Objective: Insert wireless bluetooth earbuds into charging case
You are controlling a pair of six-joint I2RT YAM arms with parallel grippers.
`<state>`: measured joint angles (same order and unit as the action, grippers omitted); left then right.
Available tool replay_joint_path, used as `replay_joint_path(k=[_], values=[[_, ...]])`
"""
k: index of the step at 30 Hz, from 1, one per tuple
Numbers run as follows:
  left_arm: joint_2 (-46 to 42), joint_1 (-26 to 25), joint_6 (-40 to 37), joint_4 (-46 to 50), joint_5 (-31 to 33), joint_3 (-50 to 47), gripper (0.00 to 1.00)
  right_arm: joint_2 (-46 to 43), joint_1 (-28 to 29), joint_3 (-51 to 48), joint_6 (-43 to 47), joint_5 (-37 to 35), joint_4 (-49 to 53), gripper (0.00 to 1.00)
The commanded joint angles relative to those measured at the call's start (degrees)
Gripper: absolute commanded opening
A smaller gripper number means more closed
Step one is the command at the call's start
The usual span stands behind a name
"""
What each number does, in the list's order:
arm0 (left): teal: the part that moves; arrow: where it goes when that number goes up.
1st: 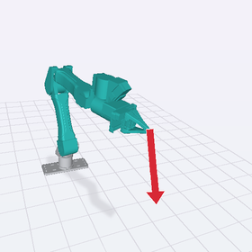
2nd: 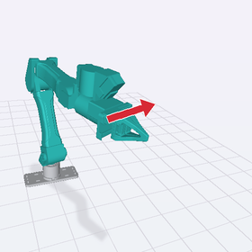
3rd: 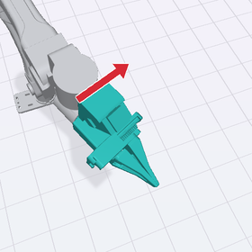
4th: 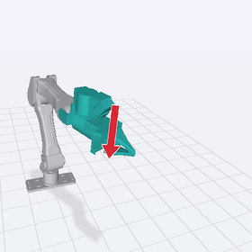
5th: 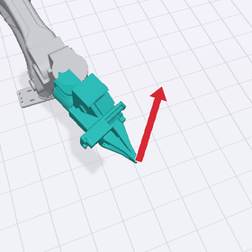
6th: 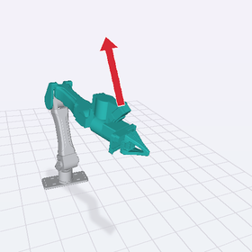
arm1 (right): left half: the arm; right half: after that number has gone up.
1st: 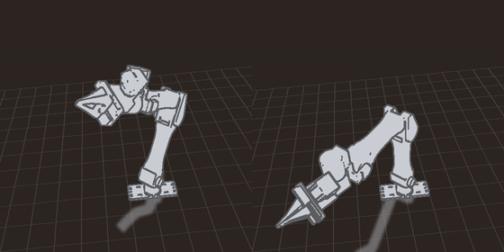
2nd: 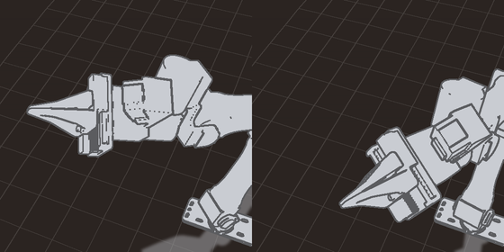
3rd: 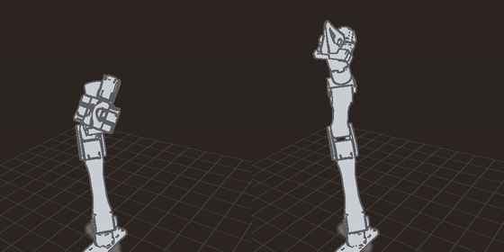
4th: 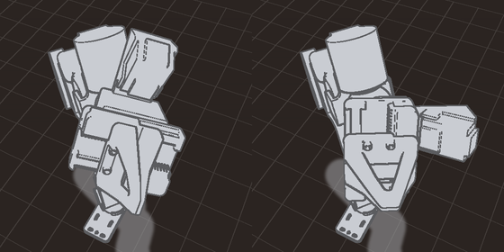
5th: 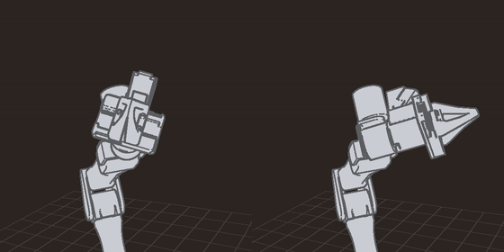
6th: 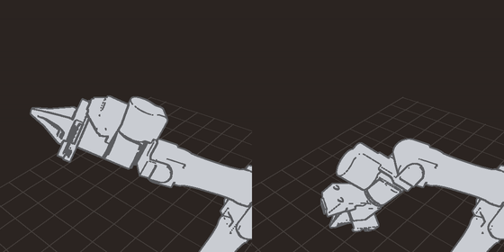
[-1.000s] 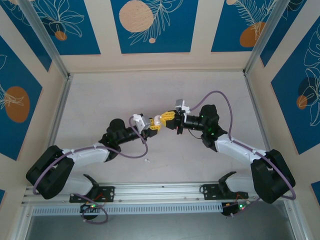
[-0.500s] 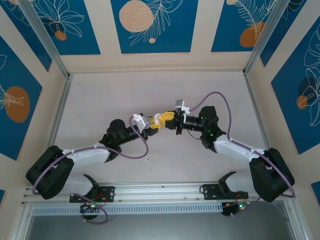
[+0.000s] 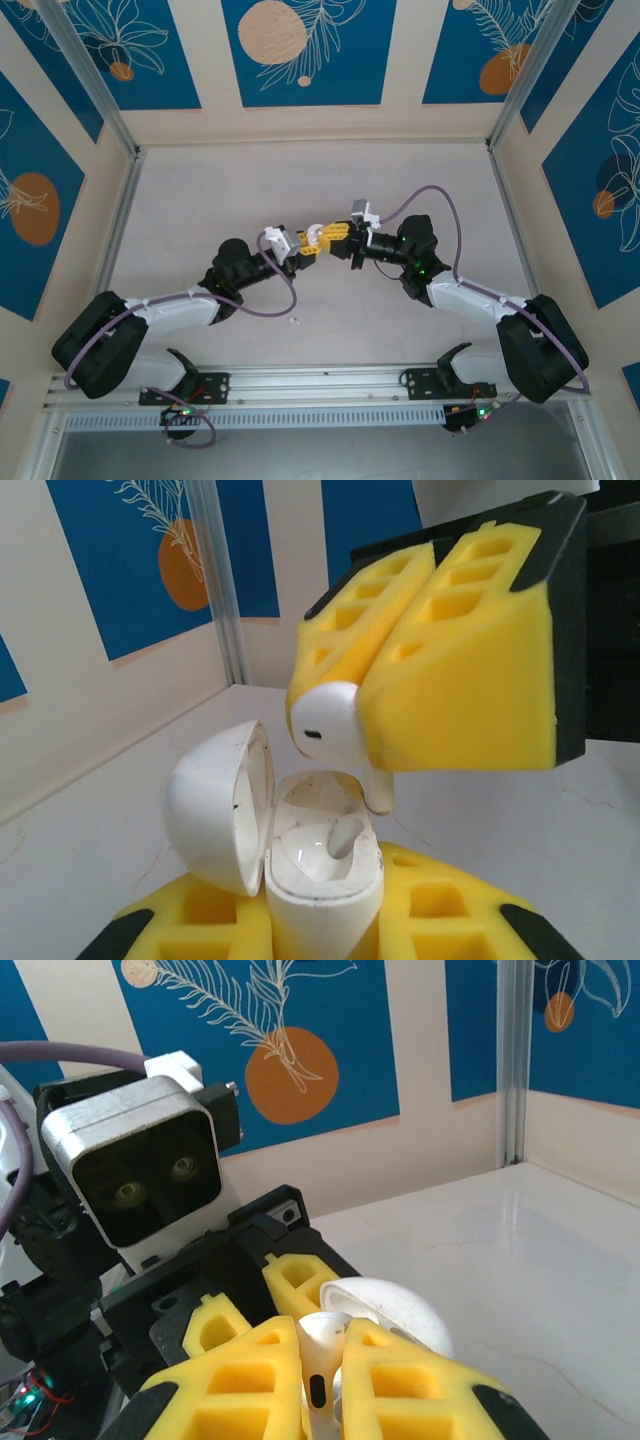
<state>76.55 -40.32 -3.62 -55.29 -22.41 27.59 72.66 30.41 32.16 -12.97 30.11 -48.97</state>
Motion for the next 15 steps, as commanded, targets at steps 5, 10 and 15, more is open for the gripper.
replay_joint_path(k=[5, 10, 15], values=[[-0.3, -0.8, -0.3, -2.8, -0.4, 0.3, 0.17, 0.6, 0.4, 0.3, -0.6, -2.2, -4.2, 0.12], [-0.7, -0.9, 0.0, -3.1, -0.6, 0.4, 0.17, 2.1, 0.5, 0.3, -1.4, -2.1, -5.6, 0.12], [-1.0, -0.9, 0.5, -4.1, 0.2, 0.2, 0.17, 3.2, 0.8, 0.2, -1.8, -2.1, -6.5, 0.12]])
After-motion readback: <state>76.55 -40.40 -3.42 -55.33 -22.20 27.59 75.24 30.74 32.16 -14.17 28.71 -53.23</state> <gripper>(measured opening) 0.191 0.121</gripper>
